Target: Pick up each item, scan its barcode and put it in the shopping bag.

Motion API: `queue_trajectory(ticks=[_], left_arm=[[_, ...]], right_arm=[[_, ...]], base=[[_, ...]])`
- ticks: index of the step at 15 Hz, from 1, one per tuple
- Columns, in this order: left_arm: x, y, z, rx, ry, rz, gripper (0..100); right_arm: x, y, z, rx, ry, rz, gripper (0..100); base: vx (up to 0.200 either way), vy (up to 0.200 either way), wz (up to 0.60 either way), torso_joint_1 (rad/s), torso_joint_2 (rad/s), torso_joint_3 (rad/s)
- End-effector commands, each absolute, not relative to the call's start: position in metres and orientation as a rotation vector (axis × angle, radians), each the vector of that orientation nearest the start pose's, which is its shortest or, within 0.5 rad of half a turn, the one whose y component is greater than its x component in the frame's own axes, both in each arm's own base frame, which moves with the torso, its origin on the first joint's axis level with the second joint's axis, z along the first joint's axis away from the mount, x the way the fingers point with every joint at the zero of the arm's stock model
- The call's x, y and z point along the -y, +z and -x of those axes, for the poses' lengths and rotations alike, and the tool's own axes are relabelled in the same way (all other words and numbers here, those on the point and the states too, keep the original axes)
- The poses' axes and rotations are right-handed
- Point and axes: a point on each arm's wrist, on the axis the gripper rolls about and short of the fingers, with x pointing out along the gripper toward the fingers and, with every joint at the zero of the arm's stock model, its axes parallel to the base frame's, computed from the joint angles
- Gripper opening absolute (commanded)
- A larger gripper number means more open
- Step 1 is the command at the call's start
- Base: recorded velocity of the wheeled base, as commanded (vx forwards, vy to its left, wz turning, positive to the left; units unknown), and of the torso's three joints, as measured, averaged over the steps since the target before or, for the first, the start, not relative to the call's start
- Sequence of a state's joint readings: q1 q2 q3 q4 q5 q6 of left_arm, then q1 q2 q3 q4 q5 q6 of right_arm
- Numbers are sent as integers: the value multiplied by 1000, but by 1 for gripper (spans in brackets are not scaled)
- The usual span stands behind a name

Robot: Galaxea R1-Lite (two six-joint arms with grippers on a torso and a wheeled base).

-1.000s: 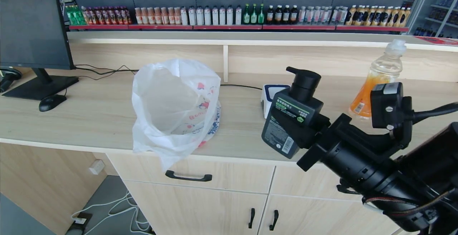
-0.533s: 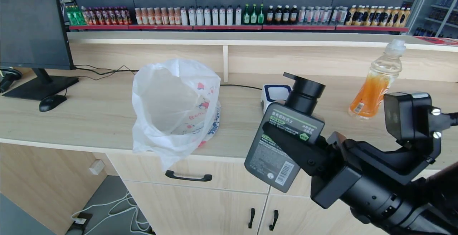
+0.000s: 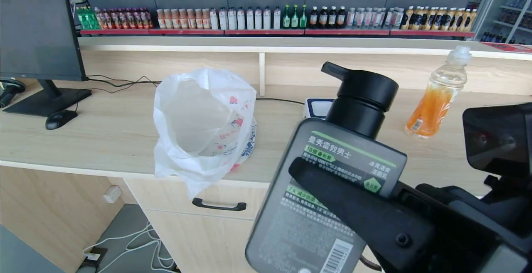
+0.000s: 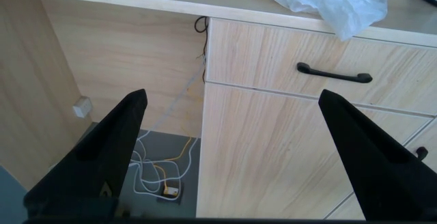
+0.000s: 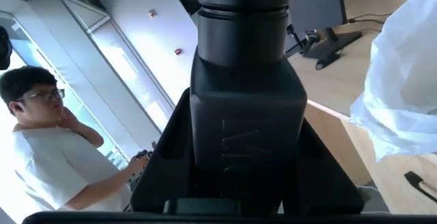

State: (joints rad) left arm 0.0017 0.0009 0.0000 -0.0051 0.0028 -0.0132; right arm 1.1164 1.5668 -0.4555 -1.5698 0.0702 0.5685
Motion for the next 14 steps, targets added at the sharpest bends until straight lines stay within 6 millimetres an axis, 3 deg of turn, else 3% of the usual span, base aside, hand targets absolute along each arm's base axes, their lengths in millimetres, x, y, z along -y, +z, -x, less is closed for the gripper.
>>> queue_trajectory(ticks=[1, 8, 14], left_arm=[[0, 76, 23, 3, 5, 14, 100], [0, 76, 23, 5, 5, 14, 100], [0, 76, 23, 3, 5, 14, 100]], right_arm=[[-222, 227, -84, 59, 1352, -766, 0], [-229, 233, -87, 46, 1353, -829, 0], [-231, 233, -111, 98, 1206, -838, 0]], base=[[0, 0, 0, 0, 0, 0], [0, 0, 0, 0, 0, 0], [0, 0, 0, 0, 0, 0]])
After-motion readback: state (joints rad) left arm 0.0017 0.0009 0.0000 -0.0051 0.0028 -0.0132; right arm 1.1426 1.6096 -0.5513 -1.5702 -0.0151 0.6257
